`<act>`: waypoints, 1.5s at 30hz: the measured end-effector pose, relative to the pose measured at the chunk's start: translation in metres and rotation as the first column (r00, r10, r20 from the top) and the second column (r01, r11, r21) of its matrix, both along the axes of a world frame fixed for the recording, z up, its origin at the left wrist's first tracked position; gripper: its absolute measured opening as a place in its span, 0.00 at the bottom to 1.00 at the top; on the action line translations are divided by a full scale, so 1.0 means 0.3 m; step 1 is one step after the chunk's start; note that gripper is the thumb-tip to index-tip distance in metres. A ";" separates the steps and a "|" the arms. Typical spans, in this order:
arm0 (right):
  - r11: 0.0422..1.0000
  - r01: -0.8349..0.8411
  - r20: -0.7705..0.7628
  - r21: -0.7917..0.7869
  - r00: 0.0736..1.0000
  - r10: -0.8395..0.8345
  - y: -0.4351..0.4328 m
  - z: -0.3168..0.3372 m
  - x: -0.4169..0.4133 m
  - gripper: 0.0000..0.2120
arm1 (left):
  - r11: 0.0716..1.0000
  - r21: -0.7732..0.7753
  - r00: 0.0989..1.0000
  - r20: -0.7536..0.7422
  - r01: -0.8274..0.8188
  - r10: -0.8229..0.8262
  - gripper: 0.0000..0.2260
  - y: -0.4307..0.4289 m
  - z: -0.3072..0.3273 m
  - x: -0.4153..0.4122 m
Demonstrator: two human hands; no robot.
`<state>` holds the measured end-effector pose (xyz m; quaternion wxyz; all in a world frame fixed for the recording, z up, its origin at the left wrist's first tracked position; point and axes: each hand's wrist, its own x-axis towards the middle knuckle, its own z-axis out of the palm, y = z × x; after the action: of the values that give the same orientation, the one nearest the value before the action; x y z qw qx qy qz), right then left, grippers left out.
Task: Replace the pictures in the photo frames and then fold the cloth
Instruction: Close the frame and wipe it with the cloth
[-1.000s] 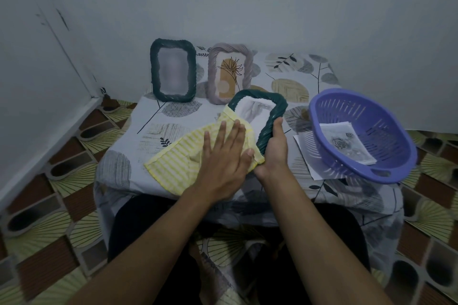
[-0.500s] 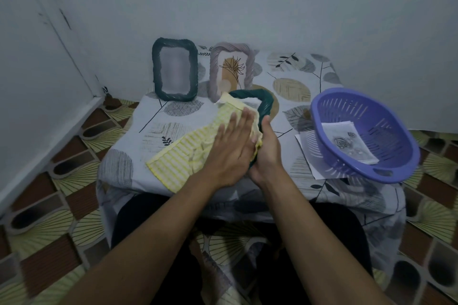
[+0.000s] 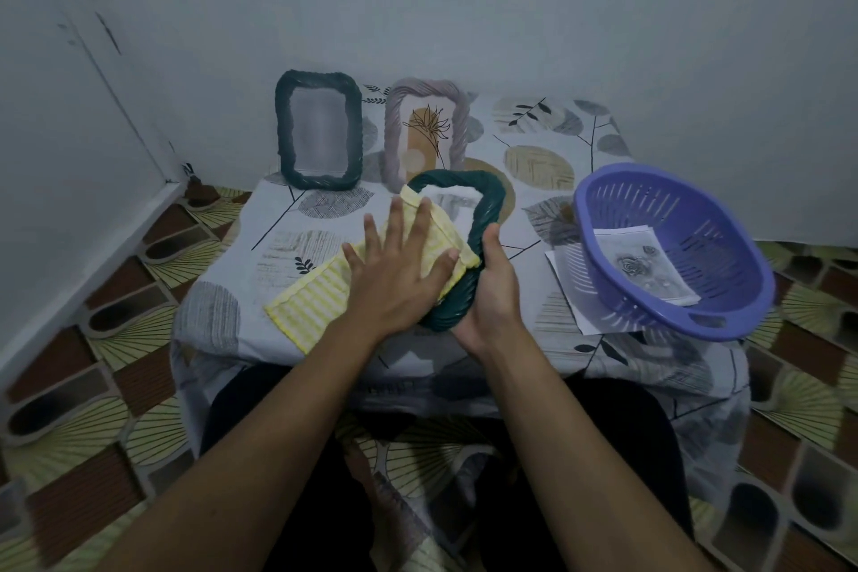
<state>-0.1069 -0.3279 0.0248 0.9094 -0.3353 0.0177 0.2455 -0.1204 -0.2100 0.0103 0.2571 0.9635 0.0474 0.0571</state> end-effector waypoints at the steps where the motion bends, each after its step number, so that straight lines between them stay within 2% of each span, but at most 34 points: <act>1: 1.000 -0.005 0.012 -0.003 1.000 0.005 0.004 0.005 0.000 0.31 | 1.000 -0.005 1.000 0.006 -0.008 0.008 0.37 -0.013 0.013 -0.004; 4: 0.997 0.018 0.015 -0.077 1.000 -0.016 0.003 0.019 0.018 0.30 | 1.000 0.005 0.999 0.043 0.021 -0.022 0.36 -0.066 0.022 -0.036; 9: 0.987 0.084 -0.012 -0.134 0.996 -0.087 -0.034 -0.002 0.066 0.30 | 0.973 0.116 0.966 0.144 0.199 -0.215 0.30 -0.072 -0.026 -0.095; 13: 0.969 0.186 0.018 -0.166 0.983 -0.185 -0.059 -0.031 0.100 0.27 | 0.950 0.145 0.952 0.096 0.277 -0.292 0.31 -0.020 -0.063 -0.114; 17: 0.978 0.158 -0.002 -0.137 0.987 -0.160 -0.052 -0.017 0.083 0.27 | 0.968 0.111 0.970 0.067 0.226 -0.234 0.31 -0.028 -0.049 -0.114; 22: 0.997 0.019 -0.012 -0.081 1.000 -0.020 0.015 -0.032 0.019 0.30 | 0.994 0.071 0.996 0.039 0.083 -0.086 0.31 -0.040 0.010 -0.037; 25: 0.998 0.010 -0.004 -0.066 1.000 -0.010 0.026 -0.037 0.014 0.29 | 0.992 0.089 0.995 0.040 0.086 -0.089 0.32 -0.039 0.034 -0.008; 28: 0.995 0.007 0.021 -0.101 1.000 -0.005 0.013 -0.014 0.020 0.28 | 0.995 0.032 0.994 0.059 0.091 -0.093 0.32 -0.055 0.034 -0.004; 30: 0.988 0.045 0.033 -0.145 0.999 -0.041 -0.003 -0.015 0.040 0.27 | 0.990 0.018 0.986 0.087 0.139 -0.140 0.29 -0.075 0.028 -0.009; 34: 0.936 0.200 0.069 -0.290 0.980 -0.188 -0.075 0.013 0.091 0.27 | 0.923 -0.010 0.908 0.183 0.385 -0.377 0.25 -0.090 -0.020 -0.069; 36: 0.914 0.246 0.082 -0.324 0.969 -0.232 -0.108 0.017 0.106 0.23 | 0.897 0.042 0.879 0.185 0.440 -0.439 0.24 -0.071 -0.061 -0.094; 38: 0.932 0.213 0.094 -0.294 0.977 -0.194 -0.111 0.007 0.095 0.24 | 0.905 0.150 0.890 0.173 0.399 -0.421 0.23 -0.044 -0.087 -0.093; 40: 0.944 0.165 0.105 -0.285 0.985 -0.140 -0.104 -0.008 0.068 0.25 | 0.937 0.200 0.939 0.141 0.285 -0.315 0.23 -0.022 -0.082 -0.070; 42: 0.940 0.119 0.144 -0.319 0.987 -0.076 -0.089 -0.008 0.032 0.24 | 0.974 0.177 0.978 0.126 0.141 -0.165 0.24 -0.002 -0.052 -0.033; 45: 0.940 0.059 0.177 -0.336 0.984 0.001 -0.062 0.002 0.002 0.22 | 0.992 0.120 0.992 0.125 -0.031 0.016 0.25 0.015 0.015 0.030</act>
<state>-0.1062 -0.3466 0.0252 0.8395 -0.5070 -0.0153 0.1950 -0.1114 -0.2055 0.0147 0.1997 0.9714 0.0391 0.1224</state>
